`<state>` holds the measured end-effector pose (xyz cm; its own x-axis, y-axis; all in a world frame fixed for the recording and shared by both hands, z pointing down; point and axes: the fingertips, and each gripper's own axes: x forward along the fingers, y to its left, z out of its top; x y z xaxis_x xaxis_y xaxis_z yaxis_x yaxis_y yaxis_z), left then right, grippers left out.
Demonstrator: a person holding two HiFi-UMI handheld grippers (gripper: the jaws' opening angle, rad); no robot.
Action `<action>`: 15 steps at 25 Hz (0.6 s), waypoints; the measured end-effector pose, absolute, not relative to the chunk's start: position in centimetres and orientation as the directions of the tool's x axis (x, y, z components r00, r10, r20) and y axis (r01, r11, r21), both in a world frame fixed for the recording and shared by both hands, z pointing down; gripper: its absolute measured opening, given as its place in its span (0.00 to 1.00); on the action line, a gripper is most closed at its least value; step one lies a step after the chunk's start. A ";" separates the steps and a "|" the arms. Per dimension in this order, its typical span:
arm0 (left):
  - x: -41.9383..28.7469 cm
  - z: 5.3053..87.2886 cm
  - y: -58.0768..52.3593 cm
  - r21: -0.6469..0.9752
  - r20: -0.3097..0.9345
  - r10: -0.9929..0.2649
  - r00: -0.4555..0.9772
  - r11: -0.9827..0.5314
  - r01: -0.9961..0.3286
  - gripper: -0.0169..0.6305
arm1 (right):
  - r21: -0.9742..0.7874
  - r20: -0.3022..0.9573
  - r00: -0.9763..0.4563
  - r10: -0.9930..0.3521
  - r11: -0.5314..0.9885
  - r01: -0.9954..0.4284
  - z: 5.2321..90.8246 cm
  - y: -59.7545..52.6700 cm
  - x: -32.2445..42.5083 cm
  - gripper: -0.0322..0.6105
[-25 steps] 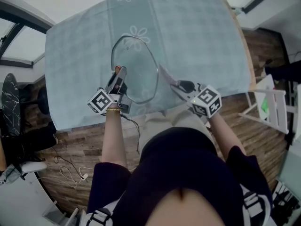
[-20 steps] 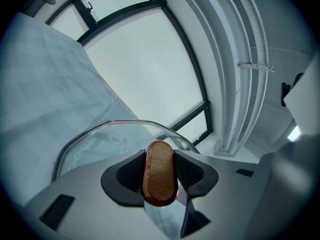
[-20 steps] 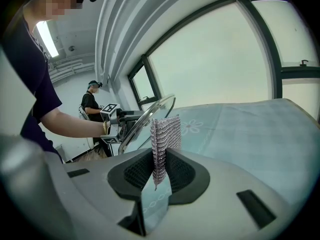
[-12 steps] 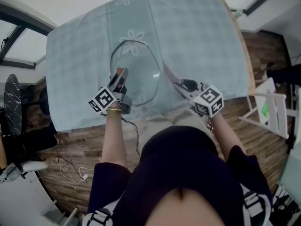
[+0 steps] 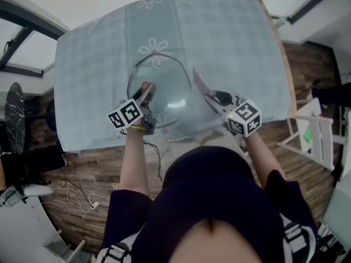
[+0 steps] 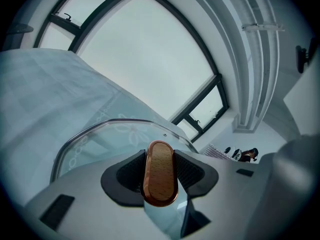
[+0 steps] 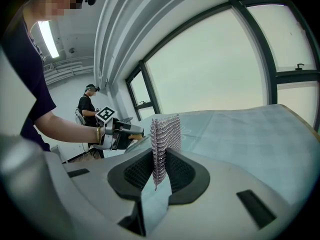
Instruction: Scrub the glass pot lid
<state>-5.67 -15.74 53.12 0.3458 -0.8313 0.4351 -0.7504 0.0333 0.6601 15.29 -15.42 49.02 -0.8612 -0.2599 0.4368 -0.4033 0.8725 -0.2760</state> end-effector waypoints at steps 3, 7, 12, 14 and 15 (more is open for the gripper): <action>-5.1 53.8 -16.0 0.629 0.473 -0.815 0.335 0.046 -0.776 0.28 | -0.273 0.437 -0.858 -0.269 0.869 -0.412 49.1 -16.1 15.8 0.17; -5.1 55.5 -15.7 0.579 0.542 -0.783 0.305 0.085 -0.811 0.28 | -0.278 0.437 -0.856 -0.276 0.864 -0.420 49.3 -16.7 16.2 0.17; -4.2 56.5 -16.4 0.534 0.588 -0.754 0.294 0.089 -0.841 0.29 | -0.277 0.442 -0.861 -0.250 0.875 -0.396 49.6 -17.2 16.1 0.17; -3.9 57.0 -16.6 0.514 0.605 -0.744 0.284 0.093 -0.852 0.29 | -0.281 0.439 -0.866 -0.241 0.878 -0.387 49.6 -17.3 16.0 0.17; -3.7 57.3 -16.6 0.506 0.613 -0.739 0.280 0.095 -0.857 0.29 | -0.284 0.436 -0.868 -0.237 0.879 -0.383 49.6 -17.3 15.9 0.17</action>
<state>-3.73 -16.59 57.30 0.2804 -0.7386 0.6131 -0.8571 0.0949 0.5063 15.92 -17.33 49.64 -0.8682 -0.2374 0.4357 -0.3830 0.8789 -0.2843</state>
